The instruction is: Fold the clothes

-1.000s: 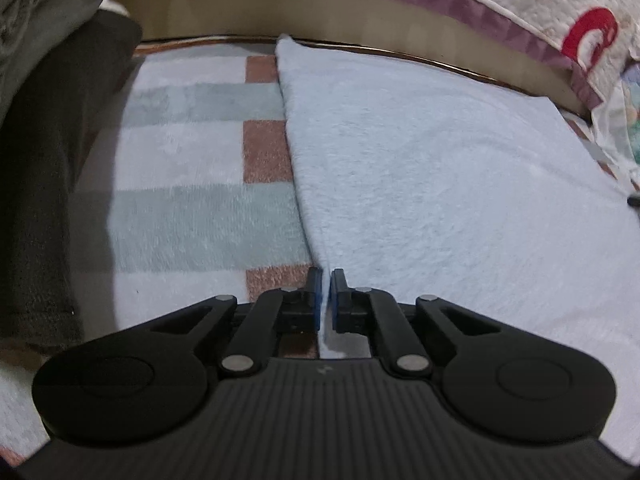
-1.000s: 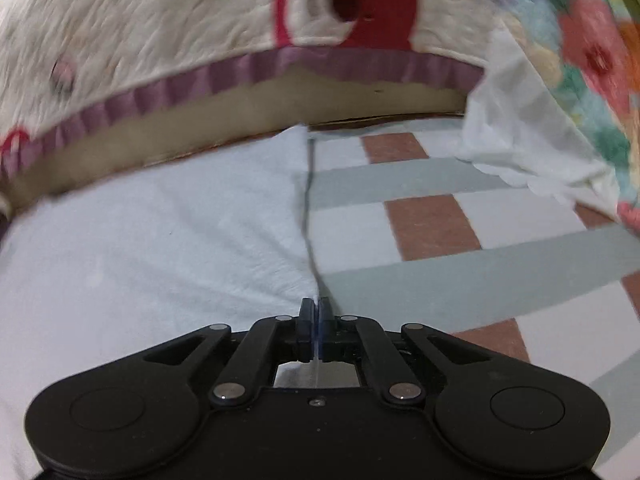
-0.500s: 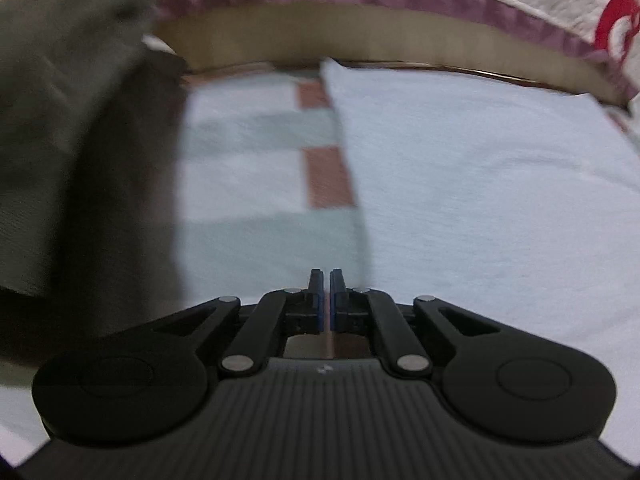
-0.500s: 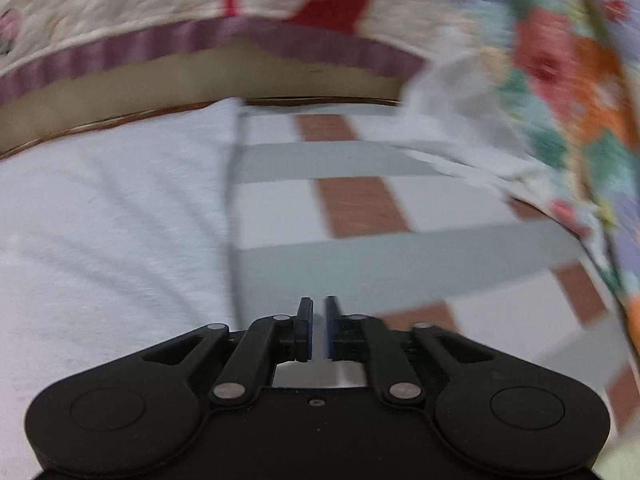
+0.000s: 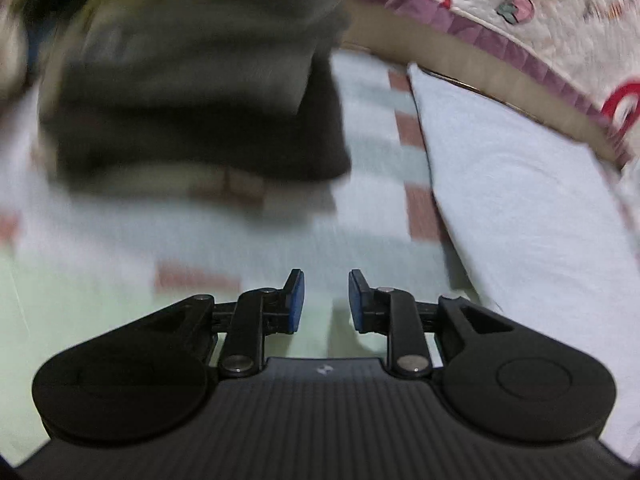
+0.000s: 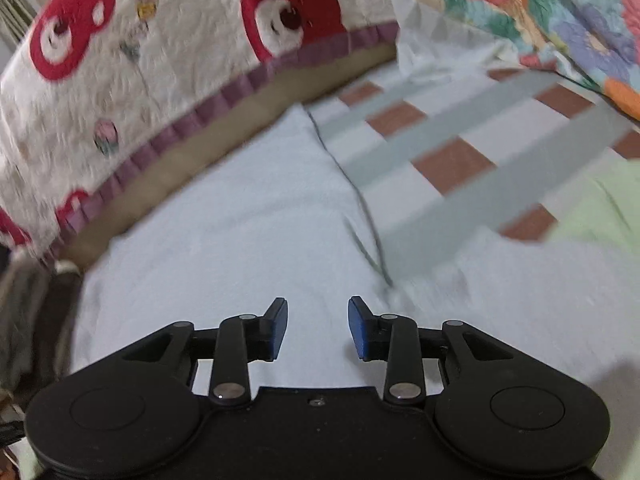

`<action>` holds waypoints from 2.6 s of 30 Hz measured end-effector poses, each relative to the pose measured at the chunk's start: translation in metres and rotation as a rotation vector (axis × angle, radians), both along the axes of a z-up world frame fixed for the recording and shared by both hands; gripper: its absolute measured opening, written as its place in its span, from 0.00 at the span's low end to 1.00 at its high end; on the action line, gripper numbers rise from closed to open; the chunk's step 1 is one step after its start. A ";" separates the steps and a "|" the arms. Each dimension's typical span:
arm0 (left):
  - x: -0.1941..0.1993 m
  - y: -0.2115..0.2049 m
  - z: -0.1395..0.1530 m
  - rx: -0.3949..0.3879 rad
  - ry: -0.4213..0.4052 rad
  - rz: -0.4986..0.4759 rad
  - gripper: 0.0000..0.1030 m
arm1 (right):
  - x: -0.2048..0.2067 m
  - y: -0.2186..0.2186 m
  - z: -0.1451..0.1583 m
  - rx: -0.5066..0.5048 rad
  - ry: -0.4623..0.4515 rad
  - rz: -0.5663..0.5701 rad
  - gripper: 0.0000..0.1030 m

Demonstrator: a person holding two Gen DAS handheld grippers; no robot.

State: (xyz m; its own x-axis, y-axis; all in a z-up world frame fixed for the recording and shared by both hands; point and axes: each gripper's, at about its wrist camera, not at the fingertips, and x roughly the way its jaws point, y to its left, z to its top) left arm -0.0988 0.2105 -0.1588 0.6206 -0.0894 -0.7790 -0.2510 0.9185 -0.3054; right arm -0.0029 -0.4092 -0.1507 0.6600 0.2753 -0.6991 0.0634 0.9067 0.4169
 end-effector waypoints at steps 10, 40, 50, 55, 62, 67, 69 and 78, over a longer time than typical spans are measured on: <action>0.005 -0.045 -0.010 0.050 -0.059 -0.108 0.43 | -0.045 -0.021 0.001 0.160 -0.030 0.010 0.42; -0.055 0.006 -0.002 -0.105 0.063 0.078 0.42 | -0.051 0.377 0.004 -0.059 0.104 1.361 0.48; -0.050 -0.016 -0.003 -0.075 0.074 0.003 0.59 | -0.094 0.370 -0.015 -0.103 0.049 1.431 0.48; -0.055 -0.008 0.007 -0.181 -0.029 -0.016 0.64 | -0.121 0.372 -0.025 -0.099 0.095 1.572 0.47; -0.043 -0.044 -0.001 -0.032 0.022 -0.161 0.73 | -0.070 0.311 0.021 0.110 -0.016 1.283 0.47; -0.037 -0.045 0.006 0.123 -0.030 -0.119 0.04 | -0.065 0.293 0.038 -0.128 -0.126 1.248 0.47; -0.043 -0.036 0.027 0.177 -0.111 -0.081 0.05 | -0.056 0.276 0.039 -0.161 -0.097 1.185 0.47; -0.016 -0.043 0.007 0.315 0.003 -0.064 0.05 | -0.027 0.157 0.013 -0.030 0.133 0.909 0.47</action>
